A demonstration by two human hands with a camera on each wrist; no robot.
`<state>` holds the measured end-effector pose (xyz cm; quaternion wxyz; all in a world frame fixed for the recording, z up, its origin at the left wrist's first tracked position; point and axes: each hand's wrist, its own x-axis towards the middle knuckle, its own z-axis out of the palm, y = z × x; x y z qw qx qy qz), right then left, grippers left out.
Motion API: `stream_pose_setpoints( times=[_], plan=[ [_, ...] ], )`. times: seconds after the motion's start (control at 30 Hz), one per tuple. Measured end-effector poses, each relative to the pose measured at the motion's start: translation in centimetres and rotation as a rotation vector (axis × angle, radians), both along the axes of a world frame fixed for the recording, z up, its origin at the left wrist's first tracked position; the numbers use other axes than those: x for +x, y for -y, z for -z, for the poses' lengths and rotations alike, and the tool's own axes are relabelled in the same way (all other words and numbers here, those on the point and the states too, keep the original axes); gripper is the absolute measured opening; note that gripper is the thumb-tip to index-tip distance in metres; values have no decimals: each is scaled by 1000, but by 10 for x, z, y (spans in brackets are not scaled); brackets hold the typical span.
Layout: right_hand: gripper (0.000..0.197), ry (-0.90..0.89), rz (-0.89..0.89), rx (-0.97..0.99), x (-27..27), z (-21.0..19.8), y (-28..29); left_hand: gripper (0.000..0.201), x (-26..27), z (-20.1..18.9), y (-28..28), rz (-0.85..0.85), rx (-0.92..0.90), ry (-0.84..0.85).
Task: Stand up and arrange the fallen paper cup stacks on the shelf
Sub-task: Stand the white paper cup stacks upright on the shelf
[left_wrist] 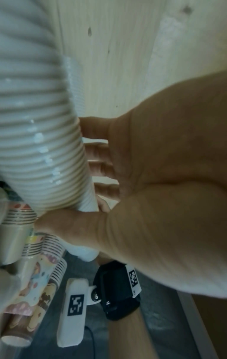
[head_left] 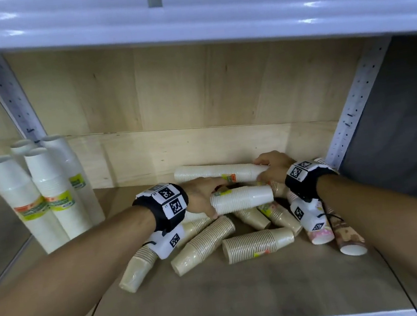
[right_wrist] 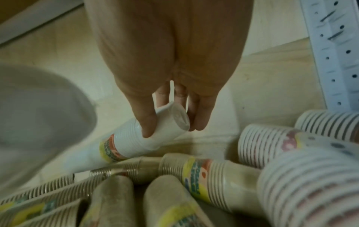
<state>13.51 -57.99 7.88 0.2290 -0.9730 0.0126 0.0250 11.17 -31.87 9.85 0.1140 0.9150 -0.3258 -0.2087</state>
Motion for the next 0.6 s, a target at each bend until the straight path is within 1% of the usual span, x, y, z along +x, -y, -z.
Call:
stream_pose_setpoints(
  times=[0.1,0.23,0.27,0.37,0.47,0.6],
  plan=[
    [46,42,7,19,-3,-19,-6,88,-3,-14,-12,-20,-54,46],
    [34,121,9,17,-1,-52,-23,75,-6,-34,-35,-107,-198,126],
    [34,137,10,21,0,-59,-27,71,-6,-37,-40,-135,-244,143],
    [44,183,-7,3,2,-81,-51,61,-7,-50,-63,-235,-359,200],
    [42,256,-34,2,1,-101,-78,51,-7,-61,-85,-338,-458,267],
    [41,353,-90,87,-1,-123,-120,52,-8,-70,-111,-472,-574,341]
  ],
)
